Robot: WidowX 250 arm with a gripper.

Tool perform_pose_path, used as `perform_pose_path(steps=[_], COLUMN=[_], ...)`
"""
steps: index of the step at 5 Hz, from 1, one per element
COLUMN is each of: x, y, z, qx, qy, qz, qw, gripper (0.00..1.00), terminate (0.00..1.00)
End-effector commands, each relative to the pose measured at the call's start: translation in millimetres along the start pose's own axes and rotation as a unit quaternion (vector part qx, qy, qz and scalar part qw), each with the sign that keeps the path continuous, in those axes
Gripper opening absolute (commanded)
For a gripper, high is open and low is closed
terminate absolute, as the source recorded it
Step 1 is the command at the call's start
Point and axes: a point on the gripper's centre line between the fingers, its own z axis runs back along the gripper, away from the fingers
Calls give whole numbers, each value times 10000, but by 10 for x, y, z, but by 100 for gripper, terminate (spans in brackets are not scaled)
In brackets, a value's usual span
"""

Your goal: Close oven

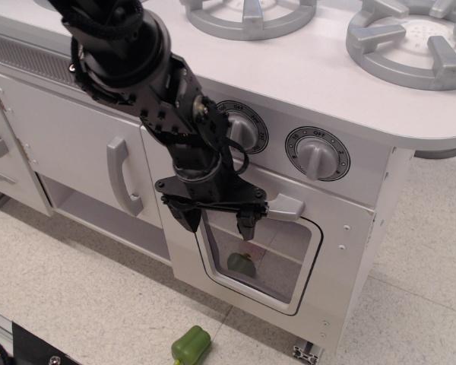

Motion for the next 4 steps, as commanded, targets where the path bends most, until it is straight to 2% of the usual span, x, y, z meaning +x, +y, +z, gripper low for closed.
perform_pose_path(steps=[1,2,3,4], x=[-81,-87,-87,-87], y=[61,47,47,47], z=[434,627,627,627], qx=[-72,-67,-67,-67], qy=[157,38,38,38], qz=[-242,-221,-221,-221], qw=[9996,9997,9997,9997], gripper=[100,100,100,100], terminate=[0,0,0,100])
